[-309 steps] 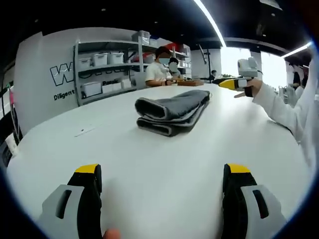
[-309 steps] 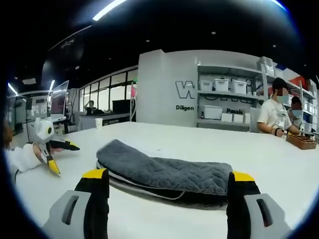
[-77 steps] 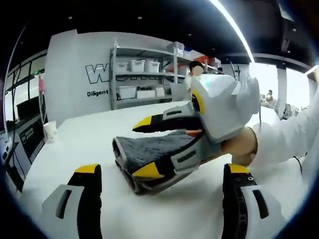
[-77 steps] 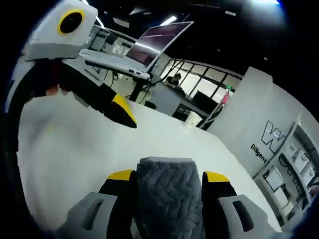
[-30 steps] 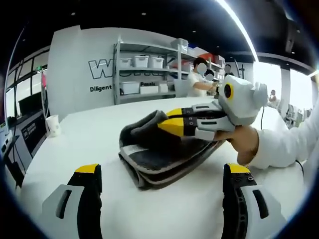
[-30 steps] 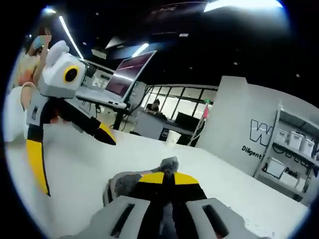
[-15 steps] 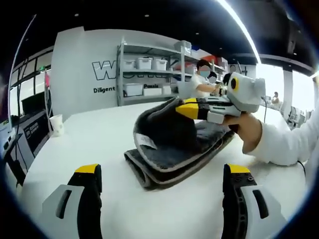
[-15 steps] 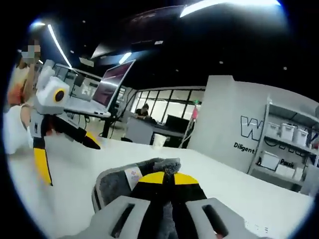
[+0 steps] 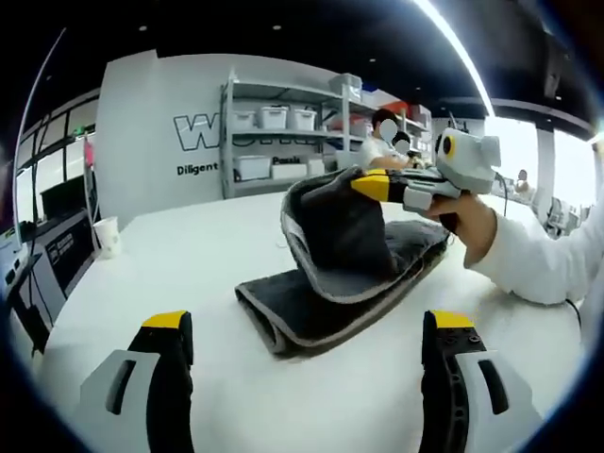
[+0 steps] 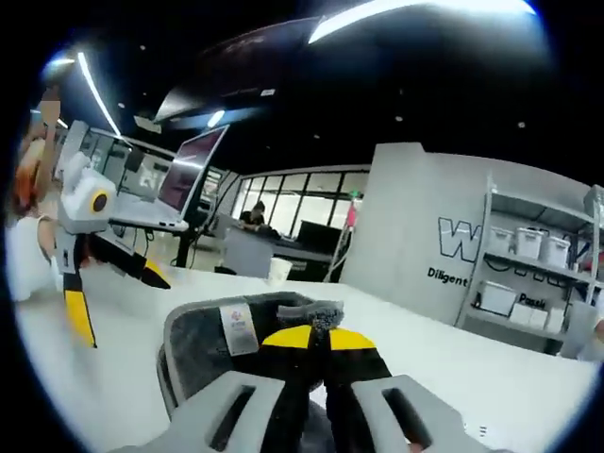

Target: Open the folded towel by lifting each exposed corner and separating the folded layers until the towel lies flat within the target outline without major curled edges

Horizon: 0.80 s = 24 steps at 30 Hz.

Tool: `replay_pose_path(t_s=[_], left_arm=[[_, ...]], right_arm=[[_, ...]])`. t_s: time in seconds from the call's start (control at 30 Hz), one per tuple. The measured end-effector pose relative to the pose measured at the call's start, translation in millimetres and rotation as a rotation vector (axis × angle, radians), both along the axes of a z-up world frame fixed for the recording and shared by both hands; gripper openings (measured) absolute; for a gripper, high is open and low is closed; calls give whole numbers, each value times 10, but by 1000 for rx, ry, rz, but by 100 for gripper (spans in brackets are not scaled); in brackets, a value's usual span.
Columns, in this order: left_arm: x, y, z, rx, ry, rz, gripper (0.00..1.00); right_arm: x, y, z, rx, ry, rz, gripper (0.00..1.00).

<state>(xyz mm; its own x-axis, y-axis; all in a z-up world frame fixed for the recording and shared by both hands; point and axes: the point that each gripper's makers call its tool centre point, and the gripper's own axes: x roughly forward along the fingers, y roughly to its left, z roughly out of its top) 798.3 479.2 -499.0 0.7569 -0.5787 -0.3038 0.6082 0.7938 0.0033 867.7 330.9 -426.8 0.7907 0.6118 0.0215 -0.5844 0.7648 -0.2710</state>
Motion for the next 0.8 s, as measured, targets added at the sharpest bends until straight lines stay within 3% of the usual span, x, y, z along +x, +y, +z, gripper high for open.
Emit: replay_pose_path(t_s=[0.8], left_arm=[[-18,-55,-68,58,1,-7,99]], right_arm=[[-28,-608,146,19,-17,-69,0]])
